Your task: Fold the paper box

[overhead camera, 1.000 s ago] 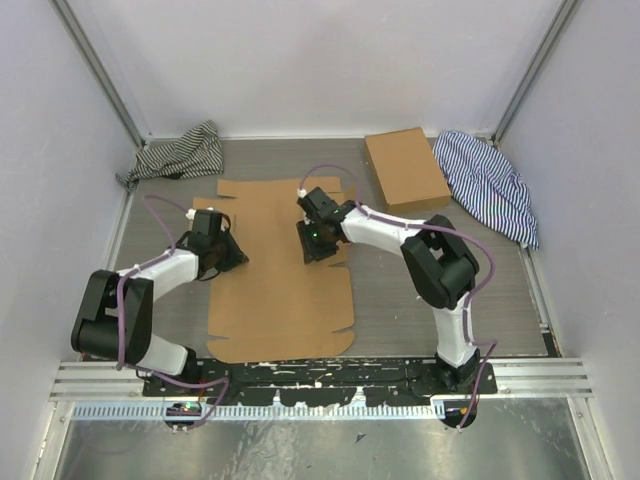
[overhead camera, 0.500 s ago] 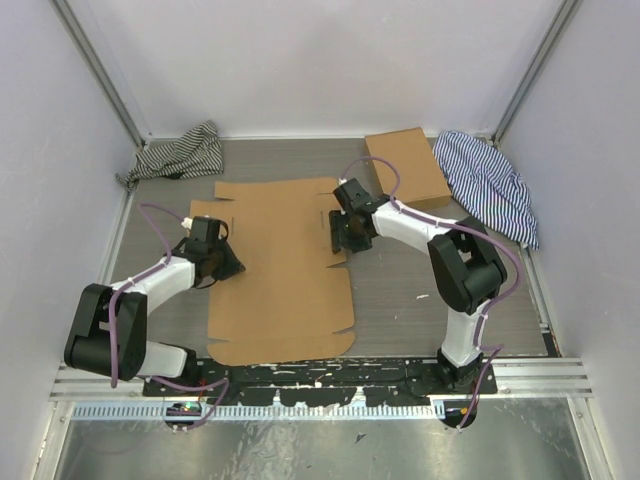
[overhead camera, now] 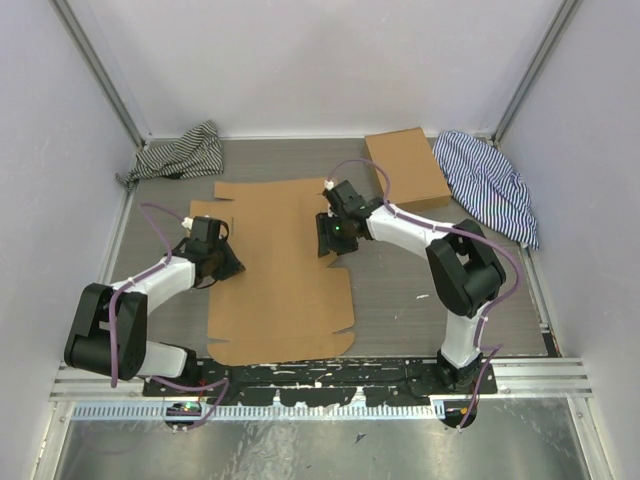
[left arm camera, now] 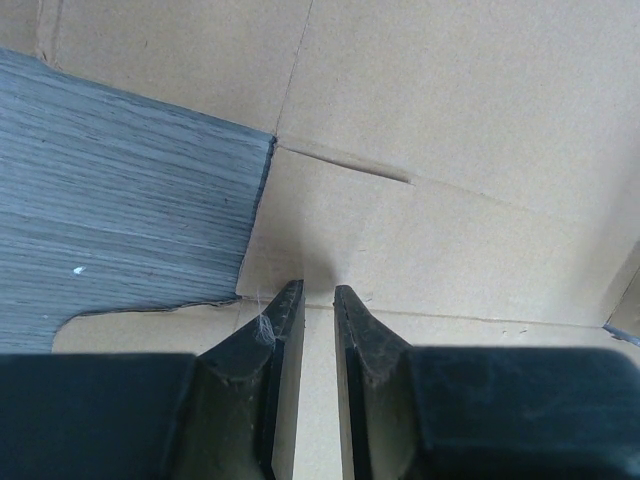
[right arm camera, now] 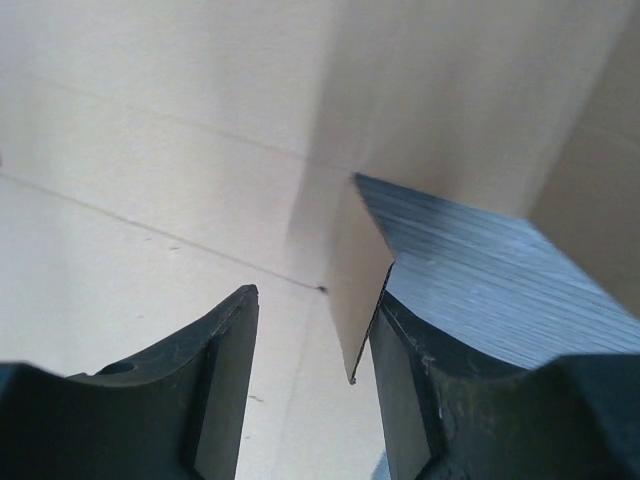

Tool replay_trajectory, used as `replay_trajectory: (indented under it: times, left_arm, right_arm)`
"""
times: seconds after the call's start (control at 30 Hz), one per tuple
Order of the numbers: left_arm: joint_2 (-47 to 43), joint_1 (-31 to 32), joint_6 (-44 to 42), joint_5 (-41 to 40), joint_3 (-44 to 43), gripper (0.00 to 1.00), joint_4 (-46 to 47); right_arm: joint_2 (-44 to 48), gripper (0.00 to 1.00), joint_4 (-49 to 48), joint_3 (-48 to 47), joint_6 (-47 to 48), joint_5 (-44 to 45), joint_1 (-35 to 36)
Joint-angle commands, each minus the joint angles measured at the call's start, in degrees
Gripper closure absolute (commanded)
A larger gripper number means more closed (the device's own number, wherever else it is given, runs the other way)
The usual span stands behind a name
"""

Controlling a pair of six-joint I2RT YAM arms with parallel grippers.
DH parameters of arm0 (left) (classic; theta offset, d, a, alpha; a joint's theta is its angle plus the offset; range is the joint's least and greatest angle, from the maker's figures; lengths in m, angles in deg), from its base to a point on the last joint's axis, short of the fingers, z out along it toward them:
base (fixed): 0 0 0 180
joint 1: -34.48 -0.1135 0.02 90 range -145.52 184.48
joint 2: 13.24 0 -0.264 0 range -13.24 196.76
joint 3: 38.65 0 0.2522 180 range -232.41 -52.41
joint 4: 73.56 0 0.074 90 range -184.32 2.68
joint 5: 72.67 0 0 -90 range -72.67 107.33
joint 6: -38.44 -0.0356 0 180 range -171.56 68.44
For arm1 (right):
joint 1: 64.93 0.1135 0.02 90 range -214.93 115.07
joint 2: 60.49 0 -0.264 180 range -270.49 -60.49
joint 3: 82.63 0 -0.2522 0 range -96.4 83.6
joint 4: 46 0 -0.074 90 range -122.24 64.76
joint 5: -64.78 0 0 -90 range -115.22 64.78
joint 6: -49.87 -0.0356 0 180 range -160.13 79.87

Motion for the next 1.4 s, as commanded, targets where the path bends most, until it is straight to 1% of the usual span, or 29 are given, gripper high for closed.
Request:
replay_trajectory:
  times: [0.0, 0.23, 0.33, 0.47, 0.67, 0.87, 0.97, 1.13, 1.27, 1.37]
  left_arm:
    - [1.07, 0.55, -0.11, 0.18, 0.44, 0.75, -2.64]
    - [0.6, 0.61, 0.19, 0.22, 0.56, 0.75, -3.09]
    - [1.58, 0.67, 0.36, 0.92, 0.23, 0.75, -3.44]
    - [2.86, 0.63, 0.46, 1.75, -0.08, 0.75, -3.59]
    - [2.35, 0.6, 0.34, 2.23, -0.85, 0.75, -4.24]
    - [-0.07, 0.68, -1.25, 1.97, -5.66, 0.73, -9.52]
    - [-3.17, 0.59, -1.69, 0.62, -7.89, 0.73, -12.49]
    - [-9.64, 0.59, -3.29, -5.84, -11.71, 0.68, -16.78]
    - [-9.23, 0.49, -5.36, -10.45, -16.8, 0.65, -19.15]
    - [-6.06, 0.18, -6.47, -11.86, -21.66, 0.63, -18.74]
  right_arm:
    - [1.13, 0.47, -2.72, -4.52, 0.69, -4.0, 2.68]
    - [-4.62, 0.48, -2.96, -7.06, 0.34, -4.33, 4.17]
    - [-8.18, 0.48, -2.98, -7.37, -0.49, -3.73, 4.21]
    - [-10.35, 0.49, -2.98, -7.05, -0.95, -3.64, 4.2]
    - [-7.88, 0.49, -2.11, -7.02, -0.39, -2.03, 4.23]
    - [-4.24, 0.48, 1.93, -12.01, 0.85, 0.22, 4.17]
    - [-2.64, 0.48, 4.36, -14.96, 1.36, 1.98, 4.07]
    - [-2.23, 0.45, 6.17, -19.34, 2.36, 4.12, 2.36]
    - [-4.38, 0.44, 6.35, -23.68, 2.69, 2.76, -2.34]
    - [-7.95, 0.44, 7.13, -29.68, 4.0, 1.02, -5.69]
